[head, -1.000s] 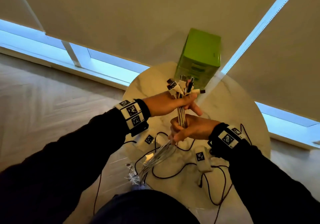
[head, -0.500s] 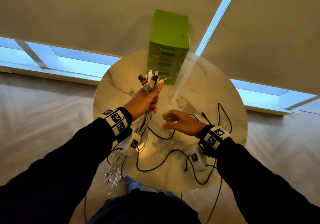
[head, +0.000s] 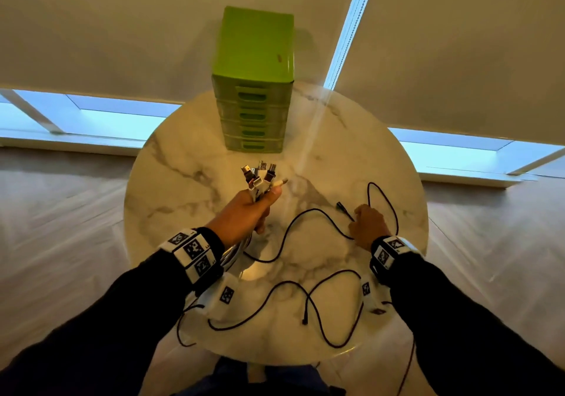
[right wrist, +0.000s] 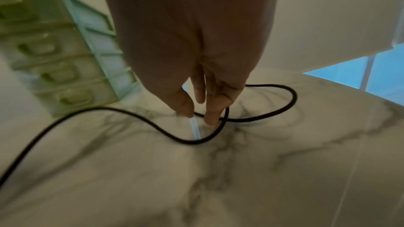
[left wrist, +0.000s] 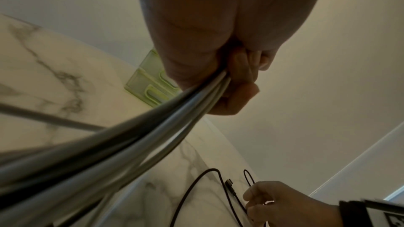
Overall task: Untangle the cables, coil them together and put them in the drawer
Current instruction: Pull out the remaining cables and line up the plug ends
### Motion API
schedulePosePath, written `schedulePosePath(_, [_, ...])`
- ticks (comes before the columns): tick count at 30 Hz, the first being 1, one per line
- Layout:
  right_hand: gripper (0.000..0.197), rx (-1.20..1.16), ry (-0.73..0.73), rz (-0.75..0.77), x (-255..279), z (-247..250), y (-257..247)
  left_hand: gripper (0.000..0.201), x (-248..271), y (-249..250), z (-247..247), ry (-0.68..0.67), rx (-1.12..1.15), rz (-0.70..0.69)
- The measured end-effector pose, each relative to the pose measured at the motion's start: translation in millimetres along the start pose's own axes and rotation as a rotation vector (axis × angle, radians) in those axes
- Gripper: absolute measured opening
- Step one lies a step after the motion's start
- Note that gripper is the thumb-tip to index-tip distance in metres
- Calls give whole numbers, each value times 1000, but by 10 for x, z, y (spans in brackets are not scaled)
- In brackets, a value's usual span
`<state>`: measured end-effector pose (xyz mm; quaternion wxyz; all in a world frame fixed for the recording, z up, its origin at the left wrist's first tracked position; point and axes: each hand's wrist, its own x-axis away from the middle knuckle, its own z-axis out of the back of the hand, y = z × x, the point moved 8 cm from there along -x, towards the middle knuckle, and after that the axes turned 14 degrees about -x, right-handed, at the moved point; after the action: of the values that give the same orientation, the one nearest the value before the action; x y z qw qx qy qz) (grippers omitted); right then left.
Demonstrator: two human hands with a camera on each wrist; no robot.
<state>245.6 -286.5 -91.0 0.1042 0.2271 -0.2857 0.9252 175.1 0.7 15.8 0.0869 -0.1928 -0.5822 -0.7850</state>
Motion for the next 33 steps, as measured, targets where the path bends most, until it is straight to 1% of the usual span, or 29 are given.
schedulePosePath(2, [28,119,-28,23,-71,-108,21,37,-26,-27,-35,7,-32,11])
schedulePosePath(4, [22,168,-35,75,-115,-195,-9,39,-40,-48,-58,19,-48,24])
schedulePosePath(7, [21,258,-121,201,-142,-327,-127,35,-49,-52,-89,35,-58,32])
schedulePosePath(8, [19,272,-151,259,-125,-331,-219,33,-59,-66,-95,41,-58,38])
schedulePosePath(9, [15,251,-152,327,-112,-290,-344,31,-70,-81,-98,53,-48,50])
schedulePosePath(10, [11,172,-125,396,-91,-199,-497,30,-87,-111,-88,72,-28,63])
schedulePosePath(11, [8,34,-84,461,-64,-59,-669,29,-97,-130,-79,100,-1,76])
schedulePosePath(13, [10,-286,5,606,9,278,-1040,24,-115,-172,-21,188,51,102])
schedulePosePath(14, [8,-432,9,657,72,442,-1207,20,-110,-186,9,243,82,116])
schedulePosePath(15, [5,-575,-24,687,134,565,-1358,17,-105,-196,46,295,114,124])
schedulePosePath(18, [4,-944,-217,722,361,787,-1740,14,-81,-178,147,391,169,119])
schedulePosePath(20, [4,-1110,-375,681,516,801,-1889,19,-48,-123,220,421,177,85])
schedulePosePath(21, [6,-1146,-468,638,587,742,-1938,21,-24,-76,256,435,175,65])
schedulePosePath(22, [7,-1128,-531,593,644,659,-1954,21,-8,-38,288,449,179,44])
schedulePosePath(23, [6,-1076,-560,564,692,569,-1959,20,16,7,311,461,202,17])
schedulePosePath(25, [6,-989,-574,568,817,410,-1988,18,63,96,319,457,265,-38])
schedulePosePath(28, [8,-984,-562,606,1026,210,-2090,16,133,180,284,412,295,-115])
schedulePosePath(29, [10,-975,-551,621,1101,149,-2133,22,171,209,271,393,272,-140])
schedulePosePath(31, [11,-941,-526,652,1255,46,-2228,40,245,288,228,347,198,-213])
schedulePosePath(32, [9,-928,-510,667,1323,5,-2262,51,266,306,195,325,169,-233])
schedulePosePath(33, [6,-919,-487,687,1382,-25,-2295,56,281,308,186,318,163,-240])
